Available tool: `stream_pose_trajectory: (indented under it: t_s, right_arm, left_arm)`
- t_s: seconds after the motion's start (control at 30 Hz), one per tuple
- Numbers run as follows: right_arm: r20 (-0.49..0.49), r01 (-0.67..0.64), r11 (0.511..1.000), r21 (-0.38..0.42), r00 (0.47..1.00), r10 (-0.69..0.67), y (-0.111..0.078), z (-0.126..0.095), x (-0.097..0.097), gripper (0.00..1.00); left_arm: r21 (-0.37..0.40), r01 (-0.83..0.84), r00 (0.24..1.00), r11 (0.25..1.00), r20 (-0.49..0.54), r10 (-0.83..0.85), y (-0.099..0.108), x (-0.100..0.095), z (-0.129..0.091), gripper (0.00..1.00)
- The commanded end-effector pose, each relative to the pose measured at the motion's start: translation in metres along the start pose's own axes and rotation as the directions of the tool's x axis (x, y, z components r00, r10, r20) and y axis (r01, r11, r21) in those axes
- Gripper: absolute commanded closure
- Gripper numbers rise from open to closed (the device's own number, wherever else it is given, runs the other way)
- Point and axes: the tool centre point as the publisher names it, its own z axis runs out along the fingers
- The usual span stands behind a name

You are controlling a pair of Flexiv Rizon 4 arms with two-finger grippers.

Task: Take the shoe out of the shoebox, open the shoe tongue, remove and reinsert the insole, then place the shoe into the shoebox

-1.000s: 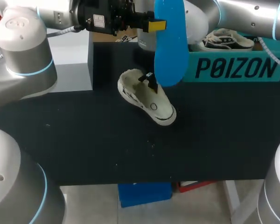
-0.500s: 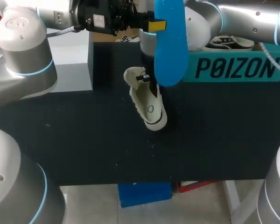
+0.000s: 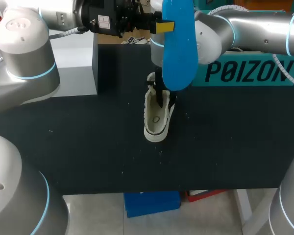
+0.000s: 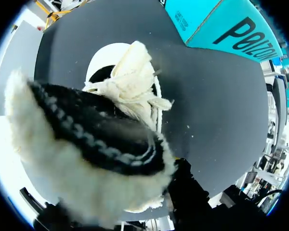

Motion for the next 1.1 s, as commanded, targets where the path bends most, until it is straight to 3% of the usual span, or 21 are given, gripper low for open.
stream_pose_trajectory:
  t_s: [0.03, 0.17, 0.37, 0.63, 0.77, 0.97, 1.1]
  right_arm:
    - [-0.031, -0.04, 0.999, -0.024, 0.999, 0.039, -0.009, -0.001, -0.014, 0.0]
    - [-0.099, -0.072, 0.997, -0.027, 0.993, 0.069, -0.011, -0.009, -0.023, 0.0]
    - [-0.273, -0.105, 0.994, -0.011, 0.957, 0.098, -0.014, -0.023, -0.032, 0.0]
    - [-0.545, -0.081, 0.991, -0.108, 0.838, 0.009, -0.016, -0.047, -0.03, 0.0]
    - [-0.668, -0.046, 0.991, -0.123, 0.743, -0.048, -0.016, -0.062, -0.028, 0.0]
    - [-0.767, 0.055, 0.995, -0.085, 0.634, -0.1, -0.015, -0.077, -0.024, 0.0]
    - [-0.749, 0.075, 0.994, -0.075, 0.654, -0.106, -0.015, -0.079, -0.025, 0.0]
  left_arm:
    - [-0.001, -0.001, 1.0, 1.0, 0.002, 0.001, 0.0, 0.0, 0.001, 1.0]
    - [-0.001, -0.001, 1.0, 1.0, 0.002, 0.001, 0.0, 0.0, 0.001, 1.0]
    - [-0.001, -0.001, 1.0, 1.0, 0.002, 0.001, 0.0, 0.0, 0.001, 1.0]
    - [-0.001, -0.001, 1.0, 1.0, 0.002, 0.001, 0.0, 0.0, 0.001, 1.0]
    - [-0.001, -0.001, 1.0, 1.0, 0.002, 0.001, 0.0, 0.0, 0.001, 1.0]
    - [-0.001, -0.001, 1.0, 1.0, 0.002, 0.001, 0.0, 0.0, 0.001, 1.0]
    - [-0.001, -0.001, 1.0, 1.0, 0.002, 0.001, 0.0, 0.0, 0.001, 1.0]
